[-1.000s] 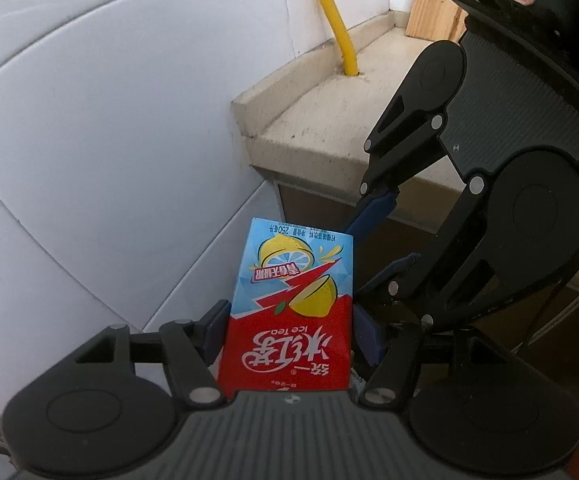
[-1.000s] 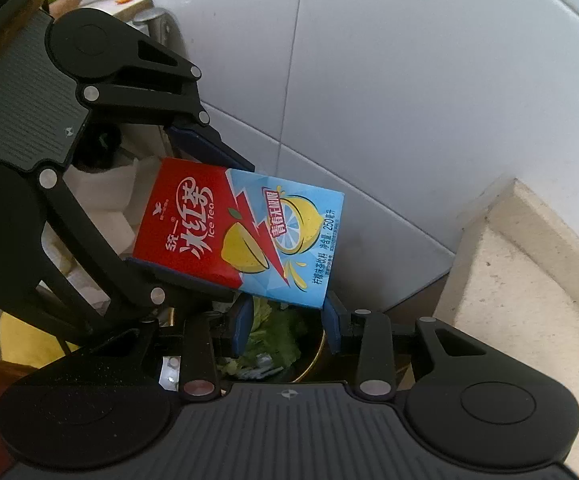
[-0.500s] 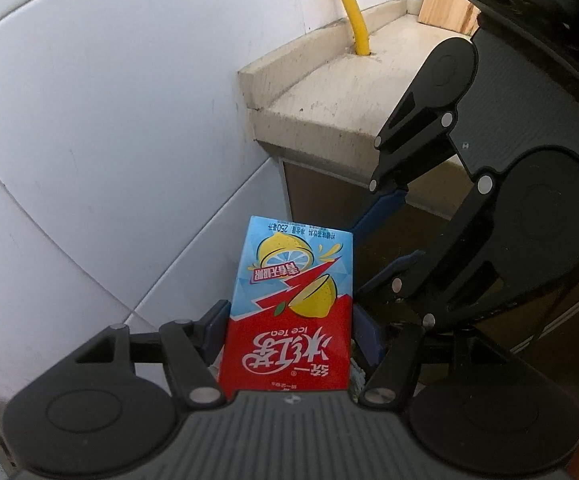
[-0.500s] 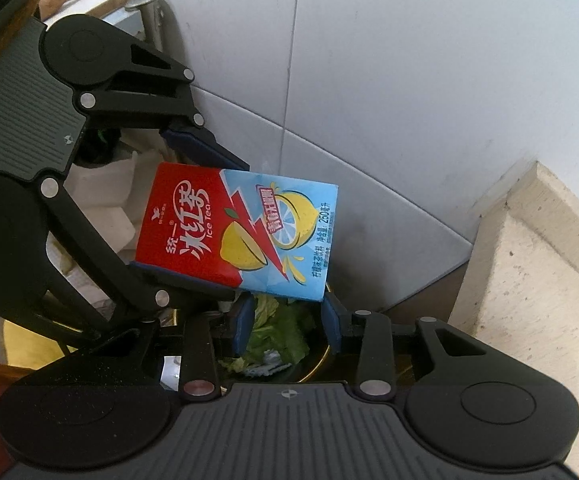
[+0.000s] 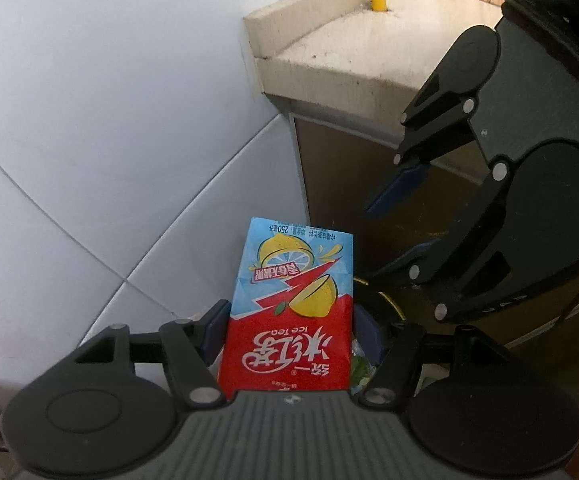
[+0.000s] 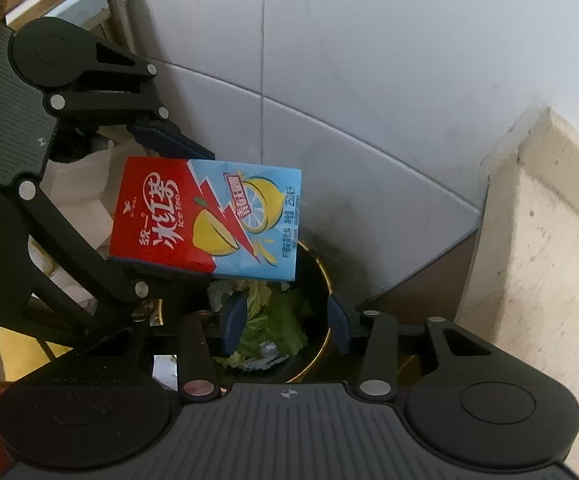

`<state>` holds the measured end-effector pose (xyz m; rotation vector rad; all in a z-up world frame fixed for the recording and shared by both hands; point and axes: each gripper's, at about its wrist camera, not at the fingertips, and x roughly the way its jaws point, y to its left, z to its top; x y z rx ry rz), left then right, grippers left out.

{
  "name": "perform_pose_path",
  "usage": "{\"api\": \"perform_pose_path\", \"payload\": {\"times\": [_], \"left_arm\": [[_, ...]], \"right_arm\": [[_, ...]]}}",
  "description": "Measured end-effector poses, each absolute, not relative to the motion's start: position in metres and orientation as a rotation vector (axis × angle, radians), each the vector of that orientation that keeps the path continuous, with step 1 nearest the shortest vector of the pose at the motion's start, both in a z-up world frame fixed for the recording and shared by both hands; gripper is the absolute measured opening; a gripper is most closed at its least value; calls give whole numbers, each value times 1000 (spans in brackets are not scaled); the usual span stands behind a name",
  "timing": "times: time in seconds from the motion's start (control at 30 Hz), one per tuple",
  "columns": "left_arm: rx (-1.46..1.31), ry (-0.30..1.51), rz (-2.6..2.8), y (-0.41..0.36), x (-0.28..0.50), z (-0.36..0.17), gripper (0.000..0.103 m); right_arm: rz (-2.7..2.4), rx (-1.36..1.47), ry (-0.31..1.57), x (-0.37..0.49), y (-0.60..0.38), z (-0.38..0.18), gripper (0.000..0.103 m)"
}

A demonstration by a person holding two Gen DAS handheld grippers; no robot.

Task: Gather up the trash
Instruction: 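Open the right tool to drop the carton into the bin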

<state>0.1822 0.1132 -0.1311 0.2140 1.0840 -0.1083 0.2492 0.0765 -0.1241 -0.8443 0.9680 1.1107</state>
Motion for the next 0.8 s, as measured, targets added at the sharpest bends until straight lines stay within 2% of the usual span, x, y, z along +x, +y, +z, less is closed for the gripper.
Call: {"api": "perform_pose_path", "payload": {"times": [0.23,0.5,0.73,0.8], "left_arm": [[229,1149,-74,116,196,-151,60],[251,1223,-67,113,202,-166,61],[135,1156,43,129,200,-135,61],[74,1110,77,135,196,-117,61]], "right_arm": [[1059,-811,973,255,68,-135,60],[1021,-747,959,255,58,-140,60],[980,-692,908,243,45,-106,61],[948,-636,872,239,39,-84,65]]}}
